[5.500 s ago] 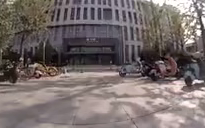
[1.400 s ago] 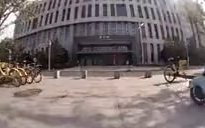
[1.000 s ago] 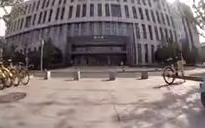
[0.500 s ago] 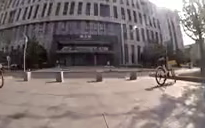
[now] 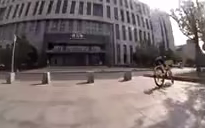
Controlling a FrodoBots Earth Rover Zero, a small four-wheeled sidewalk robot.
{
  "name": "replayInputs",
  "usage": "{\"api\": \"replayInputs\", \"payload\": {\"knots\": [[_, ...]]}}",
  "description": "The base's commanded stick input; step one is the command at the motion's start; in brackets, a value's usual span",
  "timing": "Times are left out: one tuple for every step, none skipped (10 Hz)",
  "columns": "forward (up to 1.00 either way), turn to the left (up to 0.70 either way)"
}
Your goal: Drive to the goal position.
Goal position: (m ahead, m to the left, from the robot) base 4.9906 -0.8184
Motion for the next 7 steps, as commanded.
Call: {"api": "replayInputs", "payload": {"knots": [[1.0,0.0],[1.0,0.0],[1.0,0.0],[1.0,0.0],[1.0,0.0],[1.0,-0.2],[1.0,-0.36]]}}
